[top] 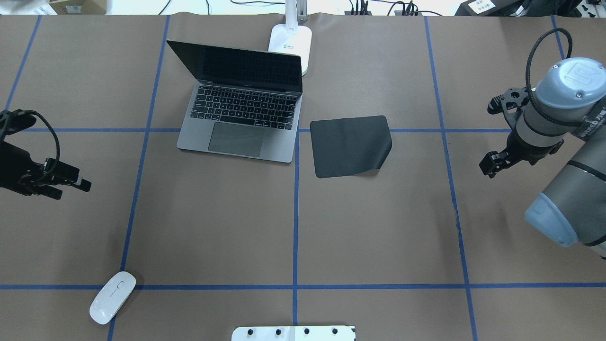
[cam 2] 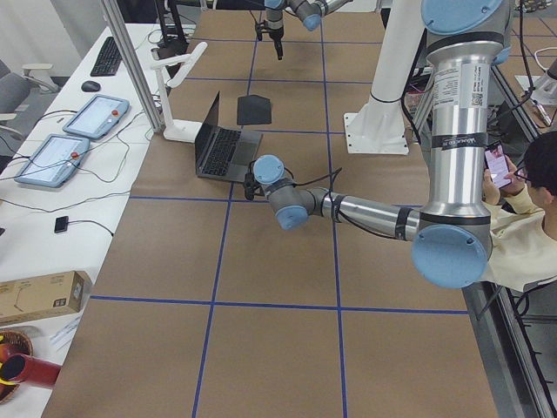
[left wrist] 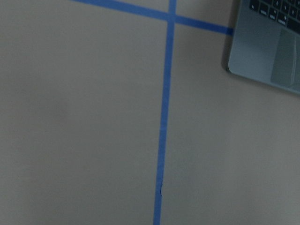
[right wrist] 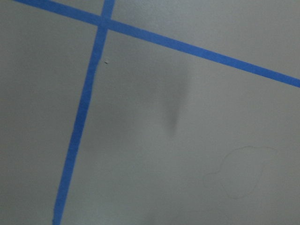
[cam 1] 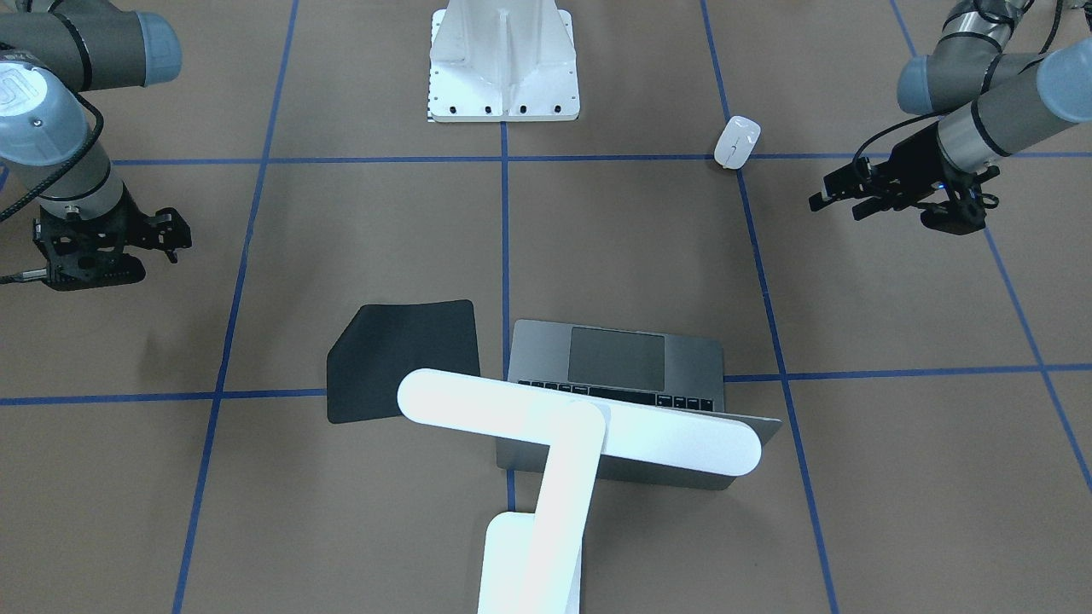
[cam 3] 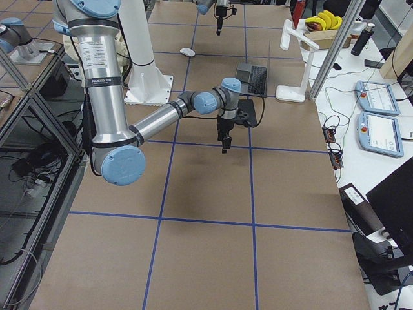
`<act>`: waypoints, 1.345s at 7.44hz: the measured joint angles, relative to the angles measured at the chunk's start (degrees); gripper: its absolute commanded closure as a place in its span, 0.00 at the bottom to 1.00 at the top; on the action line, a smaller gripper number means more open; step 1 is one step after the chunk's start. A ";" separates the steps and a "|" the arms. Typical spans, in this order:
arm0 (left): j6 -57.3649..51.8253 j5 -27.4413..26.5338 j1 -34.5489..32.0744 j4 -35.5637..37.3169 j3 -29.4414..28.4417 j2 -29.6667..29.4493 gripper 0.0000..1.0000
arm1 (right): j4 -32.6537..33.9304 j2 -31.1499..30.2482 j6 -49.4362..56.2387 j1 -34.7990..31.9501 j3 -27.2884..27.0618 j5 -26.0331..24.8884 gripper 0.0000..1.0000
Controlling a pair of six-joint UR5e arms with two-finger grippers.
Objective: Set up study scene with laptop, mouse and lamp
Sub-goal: 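Release the mouse pad and retract the right gripper while the left gripper lowers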
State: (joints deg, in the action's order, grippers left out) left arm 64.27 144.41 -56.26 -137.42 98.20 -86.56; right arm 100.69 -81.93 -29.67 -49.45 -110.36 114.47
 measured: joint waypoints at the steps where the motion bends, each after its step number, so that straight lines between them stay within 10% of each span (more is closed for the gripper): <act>1: -0.27 -0.40 -1.61 0.94 0.13 0.40 0.00 | -0.06 -0.21 0.22 -0.19 -0.06 0.09 0.00; 10: -7.53 -12.81 2.34 7.12 4.00 1.16 0.01 | -0.15 -0.37 0.44 -0.58 0.13 0.05 0.00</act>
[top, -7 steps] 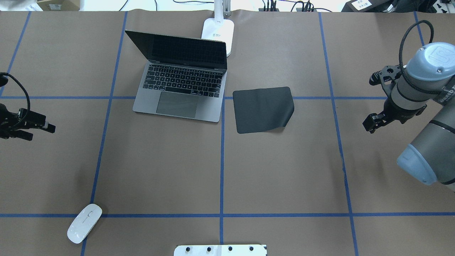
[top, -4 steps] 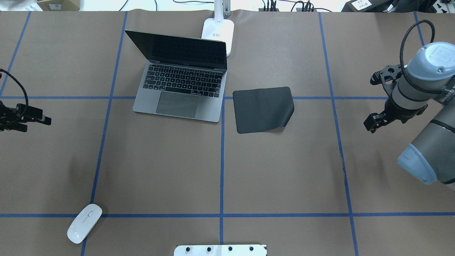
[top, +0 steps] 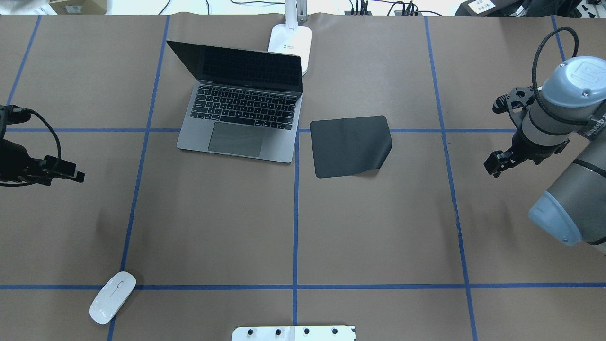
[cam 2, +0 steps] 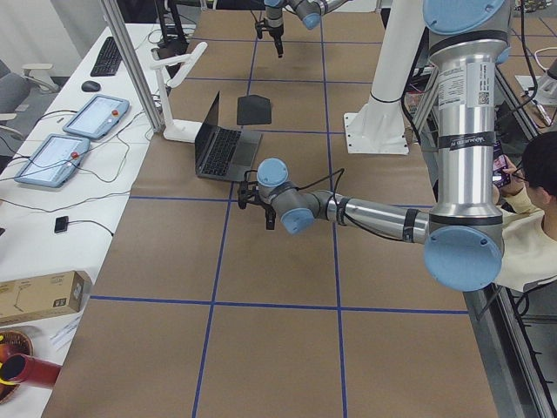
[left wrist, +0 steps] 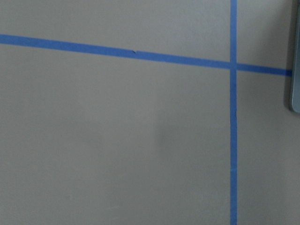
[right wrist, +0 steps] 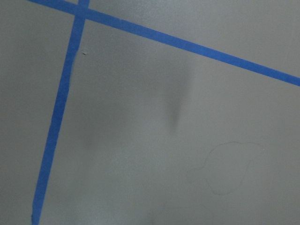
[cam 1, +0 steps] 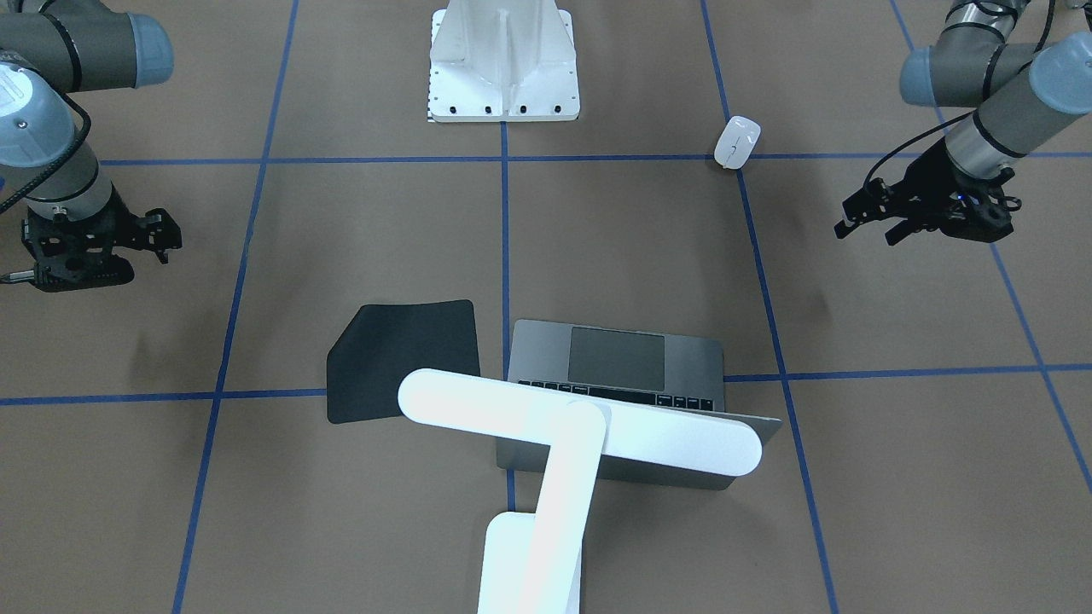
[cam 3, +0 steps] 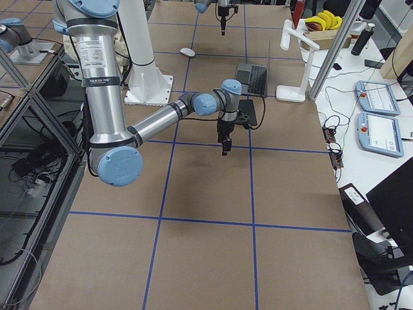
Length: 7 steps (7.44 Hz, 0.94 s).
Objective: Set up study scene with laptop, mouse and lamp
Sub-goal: 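Release the mouse pad and retract the right gripper while the left gripper lowers, then move the left gripper down to the white mouse and grasp it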
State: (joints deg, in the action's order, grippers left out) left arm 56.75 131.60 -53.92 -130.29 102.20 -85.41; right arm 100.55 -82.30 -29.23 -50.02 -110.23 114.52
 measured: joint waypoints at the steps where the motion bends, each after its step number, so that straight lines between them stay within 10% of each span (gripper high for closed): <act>1: 0.12 -0.14 0.41 3.89 3.24 0.03 0.01 | 0.00 0.02 0.02 0.00 0.05 0.02 0.00; 7: -5.45 -3.96 7.42 13.63 12.12 -0.09 0.00 | 0.23 -3.29 16.04 -6.76 4.50 2.93 0.00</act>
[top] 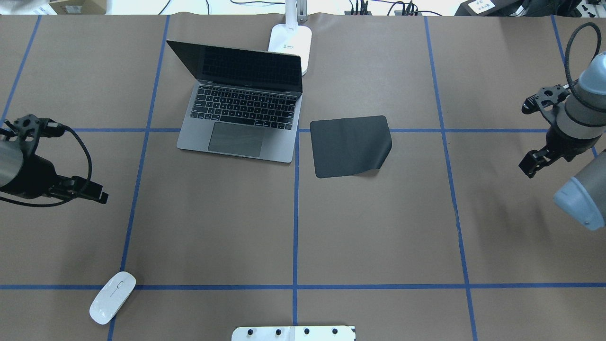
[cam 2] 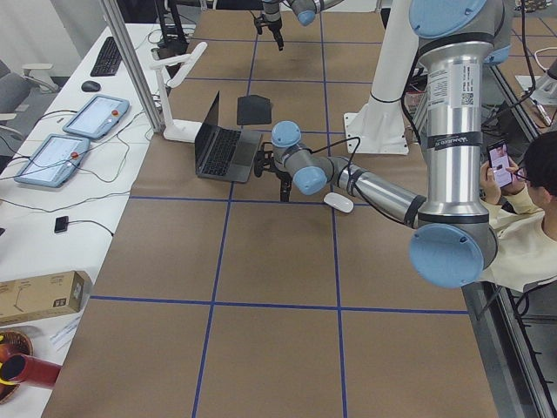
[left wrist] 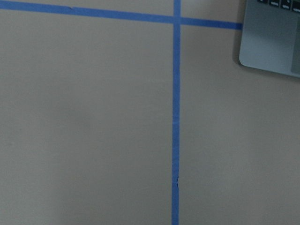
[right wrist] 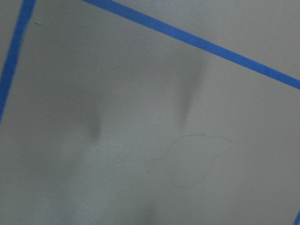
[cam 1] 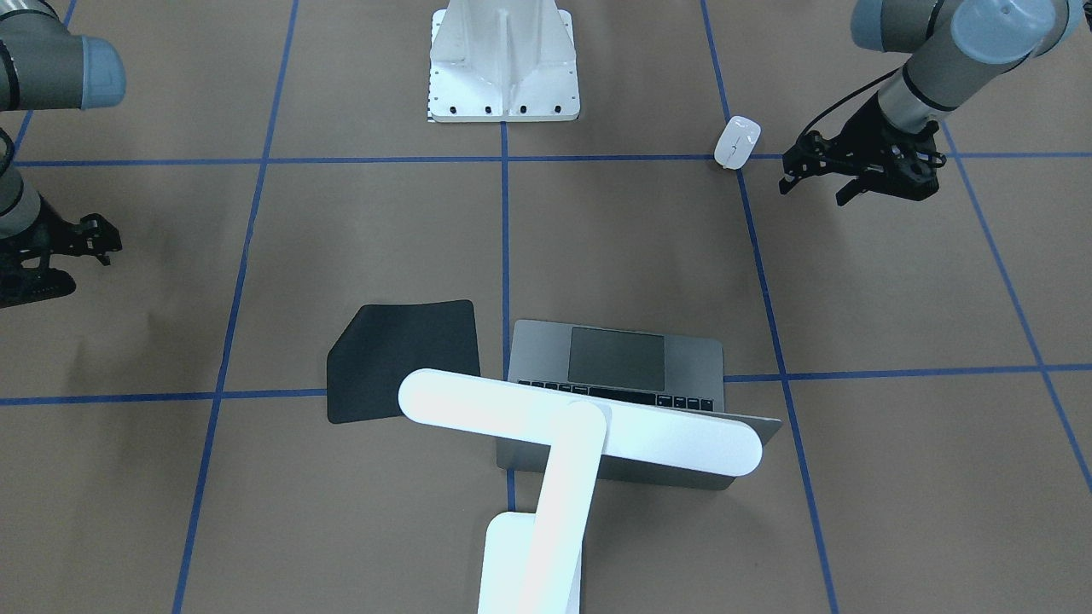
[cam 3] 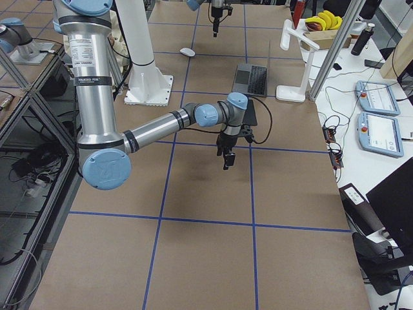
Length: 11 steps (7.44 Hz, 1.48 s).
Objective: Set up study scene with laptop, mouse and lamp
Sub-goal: 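Move the left gripper down to the white mouse and grasp it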
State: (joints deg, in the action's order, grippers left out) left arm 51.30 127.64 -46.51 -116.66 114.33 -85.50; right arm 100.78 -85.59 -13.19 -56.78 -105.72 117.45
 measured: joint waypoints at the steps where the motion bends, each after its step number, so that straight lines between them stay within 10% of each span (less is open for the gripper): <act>1: -4.15 -0.85 1.00 0.02 0.22 0.41 0.00 | -0.08 -0.40 3.28 -1.78 1.19 0.29 0.00; 6: -15.06 -11.16 8.90 0.36 2.62 4.80 0.00 | -0.22 -0.64 13.35 -5.12 5.91 0.49 0.00; 11: -1.92 -17.16 21.40 0.47 8.56 7.26 0.00 | -0.35 -0.56 25.29 -11.79 12.60 5.01 0.00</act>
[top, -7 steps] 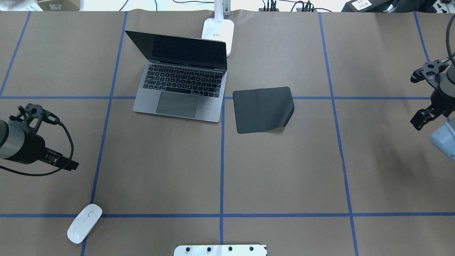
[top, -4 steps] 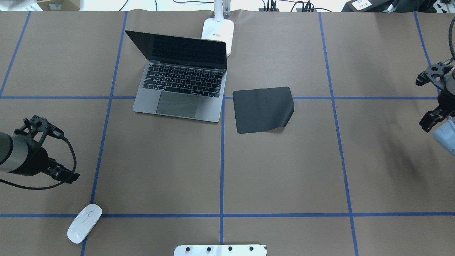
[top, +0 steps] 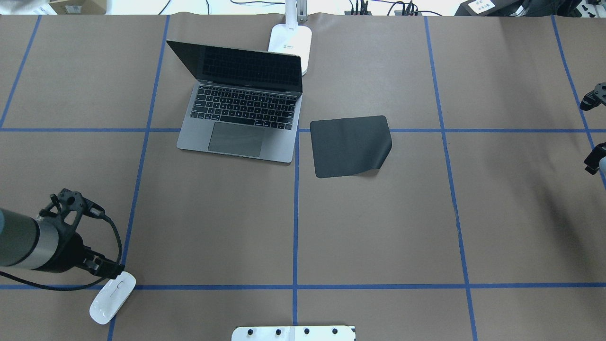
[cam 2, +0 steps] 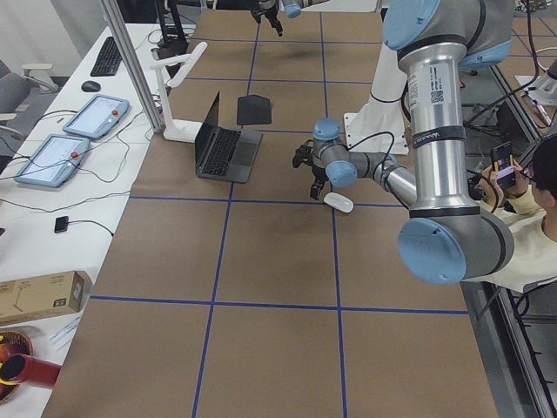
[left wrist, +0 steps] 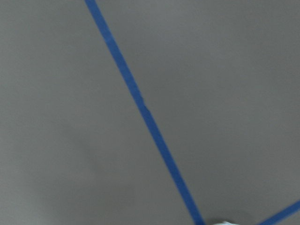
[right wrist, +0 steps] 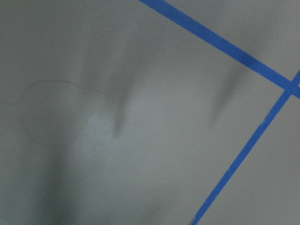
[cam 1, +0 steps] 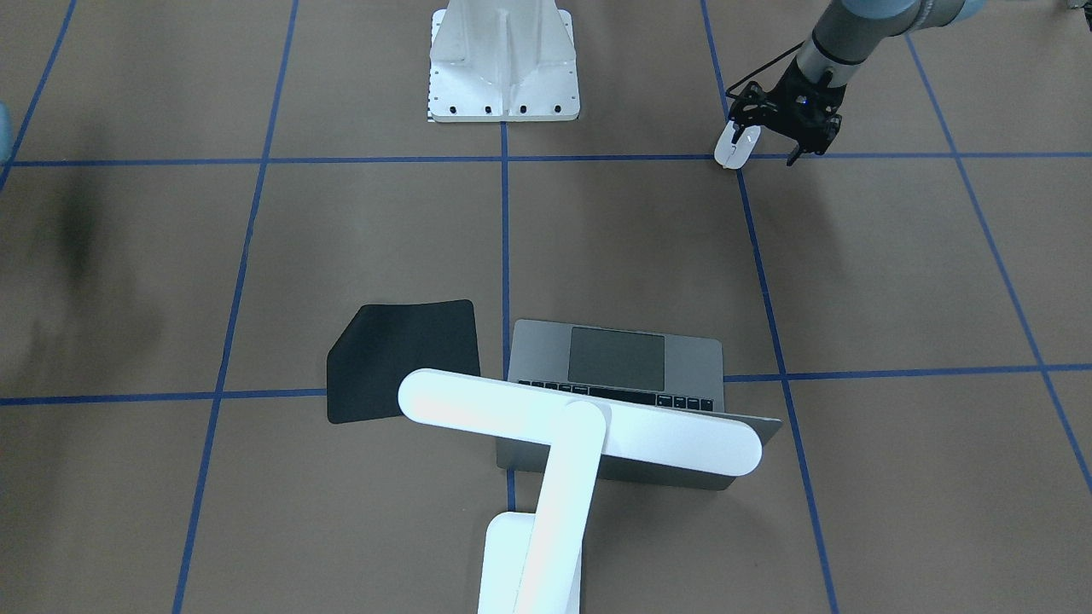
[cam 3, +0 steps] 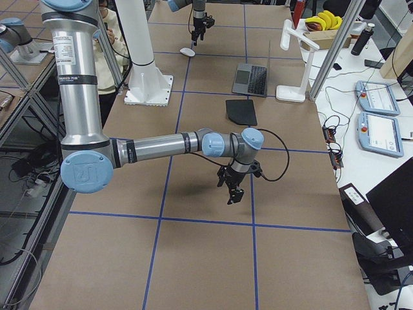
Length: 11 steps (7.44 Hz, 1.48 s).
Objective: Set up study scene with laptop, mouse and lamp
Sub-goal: 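Move the left gripper down to the white mouse and grasp it, then carry the white mouse with the left gripper onto the black mouse pad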
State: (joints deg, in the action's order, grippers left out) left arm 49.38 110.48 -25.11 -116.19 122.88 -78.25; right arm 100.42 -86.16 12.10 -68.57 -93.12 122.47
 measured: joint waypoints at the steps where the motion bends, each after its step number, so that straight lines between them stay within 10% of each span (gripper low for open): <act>1: 1.22 -1.91 2.06 0.00 0.45 0.69 0.00 | 0.01 0.04 0.47 -0.27 0.39 0.20 0.00; 11: 8.72 -13.13 15.83 -0.37 -2.35 2.60 0.11 | -0.74 0.46 0.76 -0.73 1.59 0.32 0.00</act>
State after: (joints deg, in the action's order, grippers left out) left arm 58.10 97.35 -9.28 -116.56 120.54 -75.65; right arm 99.68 -85.70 12.87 -69.30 -91.53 122.78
